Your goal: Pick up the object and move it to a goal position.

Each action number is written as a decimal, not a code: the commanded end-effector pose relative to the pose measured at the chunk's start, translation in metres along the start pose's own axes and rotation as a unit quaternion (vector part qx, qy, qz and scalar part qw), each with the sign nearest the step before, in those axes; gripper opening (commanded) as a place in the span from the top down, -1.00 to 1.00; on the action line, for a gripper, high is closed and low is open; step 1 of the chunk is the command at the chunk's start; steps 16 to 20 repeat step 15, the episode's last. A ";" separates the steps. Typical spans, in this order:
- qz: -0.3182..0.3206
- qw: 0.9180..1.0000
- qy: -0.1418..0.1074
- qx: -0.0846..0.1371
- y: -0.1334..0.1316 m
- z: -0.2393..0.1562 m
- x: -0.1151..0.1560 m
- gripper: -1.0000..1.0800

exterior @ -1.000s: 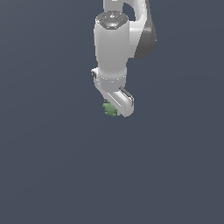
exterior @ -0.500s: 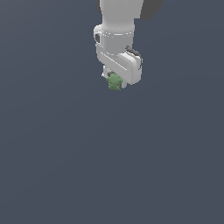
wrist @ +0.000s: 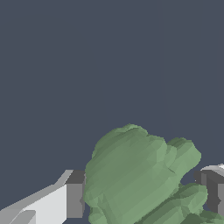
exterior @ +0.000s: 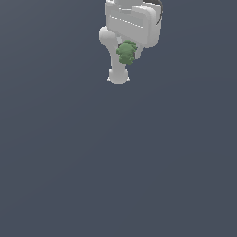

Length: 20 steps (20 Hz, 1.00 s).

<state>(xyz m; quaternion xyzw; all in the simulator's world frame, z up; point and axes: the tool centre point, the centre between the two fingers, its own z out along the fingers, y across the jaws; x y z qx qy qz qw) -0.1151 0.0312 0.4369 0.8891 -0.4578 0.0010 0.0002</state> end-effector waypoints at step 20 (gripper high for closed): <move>0.000 1.000 -0.001 0.000 0.019 -0.063 -0.028 1.00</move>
